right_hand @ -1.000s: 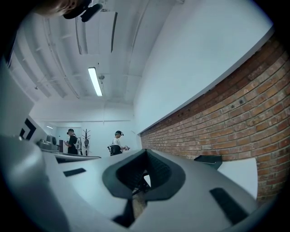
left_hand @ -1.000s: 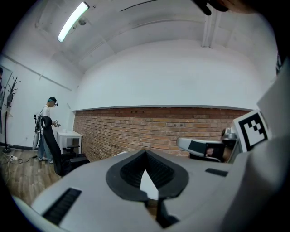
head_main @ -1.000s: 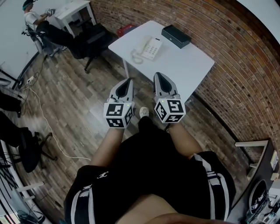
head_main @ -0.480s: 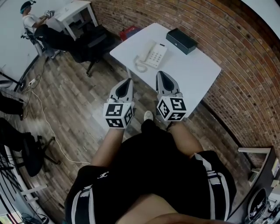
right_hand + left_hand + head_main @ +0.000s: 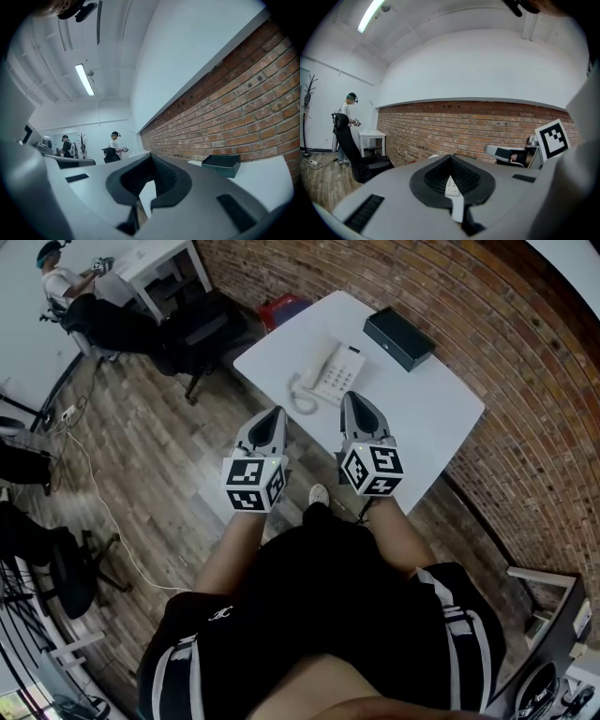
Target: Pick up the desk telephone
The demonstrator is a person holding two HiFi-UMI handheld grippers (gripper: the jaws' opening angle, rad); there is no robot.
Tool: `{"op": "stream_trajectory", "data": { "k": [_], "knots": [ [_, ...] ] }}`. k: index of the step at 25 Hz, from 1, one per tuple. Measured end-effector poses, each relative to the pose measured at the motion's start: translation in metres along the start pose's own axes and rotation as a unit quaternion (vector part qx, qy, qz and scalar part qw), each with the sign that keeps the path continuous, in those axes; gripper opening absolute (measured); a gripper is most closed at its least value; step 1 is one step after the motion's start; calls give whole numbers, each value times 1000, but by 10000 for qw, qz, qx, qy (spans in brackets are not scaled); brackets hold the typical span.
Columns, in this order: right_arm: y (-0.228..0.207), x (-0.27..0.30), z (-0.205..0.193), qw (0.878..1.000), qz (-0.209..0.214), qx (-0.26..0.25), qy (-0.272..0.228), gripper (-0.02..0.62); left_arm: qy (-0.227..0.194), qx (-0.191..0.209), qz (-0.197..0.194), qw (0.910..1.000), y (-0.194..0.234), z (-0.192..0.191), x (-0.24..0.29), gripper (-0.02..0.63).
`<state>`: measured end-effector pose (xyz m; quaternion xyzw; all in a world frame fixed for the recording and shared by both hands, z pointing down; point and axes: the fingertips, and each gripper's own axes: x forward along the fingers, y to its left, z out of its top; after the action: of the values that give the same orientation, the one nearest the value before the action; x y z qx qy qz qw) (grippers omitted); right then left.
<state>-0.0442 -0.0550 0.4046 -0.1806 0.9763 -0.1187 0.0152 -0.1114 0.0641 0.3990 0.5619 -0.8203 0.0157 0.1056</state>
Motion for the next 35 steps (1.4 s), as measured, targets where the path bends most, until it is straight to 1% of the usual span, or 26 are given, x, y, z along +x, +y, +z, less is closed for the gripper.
{"op": "stream_trajectory", "data": {
  "k": [3,9,13,17,21,26,31,35],
  "knots": [
    [-16,22,1,10000,-39,24,74,-2,93,-26,-42,9999,7,5,28,0],
    [-62,71,4,9998,-93,6,180,-2,237,67,-177,9995,12,18,96,0],
    [-91,97,6,9996,-133,107,218,-2,365,116,-262,9989,14,22,138,0],
    [-113,116,4,9993,-155,210,265,-2,448,163,-289,9984,16,25,171,0],
    [-125,130,1,9990,-182,219,340,-2,508,154,-335,9980,16,27,189,0],
    [-128,136,0,9990,-231,64,373,-2,602,61,-435,9972,19,21,204,0],
    [-133,138,-5,9983,-388,89,417,-2,639,67,-696,9955,18,18,223,0],
    [-138,142,-10,9971,-625,76,421,-2,680,102,-983,9928,21,16,237,0]
  ]
}}
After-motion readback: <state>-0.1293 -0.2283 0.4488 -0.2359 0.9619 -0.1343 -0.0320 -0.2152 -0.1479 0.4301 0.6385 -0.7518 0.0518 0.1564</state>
